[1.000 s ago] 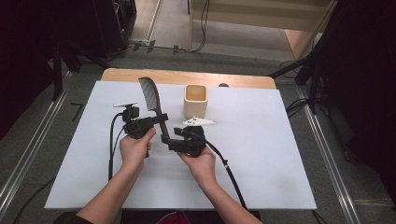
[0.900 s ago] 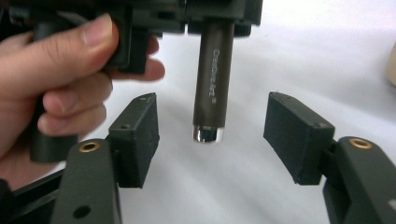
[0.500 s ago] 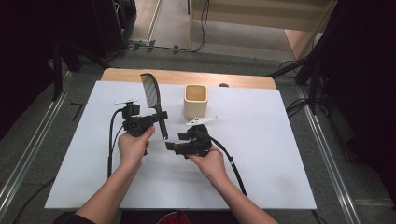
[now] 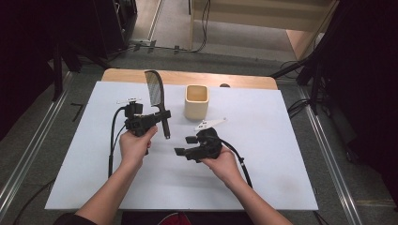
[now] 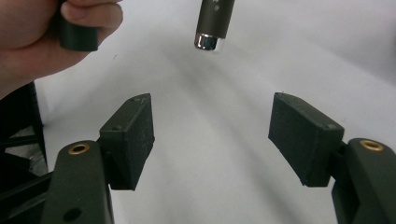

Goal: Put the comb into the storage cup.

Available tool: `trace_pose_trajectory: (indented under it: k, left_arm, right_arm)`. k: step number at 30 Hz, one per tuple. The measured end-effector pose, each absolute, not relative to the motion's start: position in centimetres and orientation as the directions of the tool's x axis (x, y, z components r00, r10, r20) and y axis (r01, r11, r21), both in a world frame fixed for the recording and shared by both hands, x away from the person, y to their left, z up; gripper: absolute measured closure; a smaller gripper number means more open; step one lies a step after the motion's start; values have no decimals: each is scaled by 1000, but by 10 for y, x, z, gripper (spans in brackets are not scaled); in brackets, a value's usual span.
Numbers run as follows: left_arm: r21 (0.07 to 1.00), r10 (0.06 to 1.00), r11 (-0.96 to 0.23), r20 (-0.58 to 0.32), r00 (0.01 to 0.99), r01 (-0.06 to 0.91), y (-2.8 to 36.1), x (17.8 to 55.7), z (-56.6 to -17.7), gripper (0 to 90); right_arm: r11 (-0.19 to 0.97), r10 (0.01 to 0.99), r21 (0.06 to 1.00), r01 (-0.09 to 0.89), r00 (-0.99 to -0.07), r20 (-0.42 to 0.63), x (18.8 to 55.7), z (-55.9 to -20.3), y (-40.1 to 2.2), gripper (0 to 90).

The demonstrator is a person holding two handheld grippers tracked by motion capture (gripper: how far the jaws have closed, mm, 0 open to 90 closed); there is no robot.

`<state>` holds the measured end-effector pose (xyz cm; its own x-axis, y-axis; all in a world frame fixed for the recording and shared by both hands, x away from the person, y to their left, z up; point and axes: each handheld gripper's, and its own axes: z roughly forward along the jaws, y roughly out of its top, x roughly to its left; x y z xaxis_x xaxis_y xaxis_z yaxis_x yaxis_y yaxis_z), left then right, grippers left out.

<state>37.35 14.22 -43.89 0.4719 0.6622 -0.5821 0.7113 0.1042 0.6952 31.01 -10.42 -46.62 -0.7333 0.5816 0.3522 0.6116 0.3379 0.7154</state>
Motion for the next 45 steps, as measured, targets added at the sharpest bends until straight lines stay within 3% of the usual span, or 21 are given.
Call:
trace_pose_trajectory:
  k: [25,45]
  left_arm:
    - [758,609,-11,-513,605,653,125,375,-418,732]
    - [767,572,-36,-509,643,640,116,389,-395,732]
  right_arm:
    - [403,554,704,584,-768,320,289,-471,-144,273]
    - [387,590,693,609,-741,321,277,-474,-185,266]
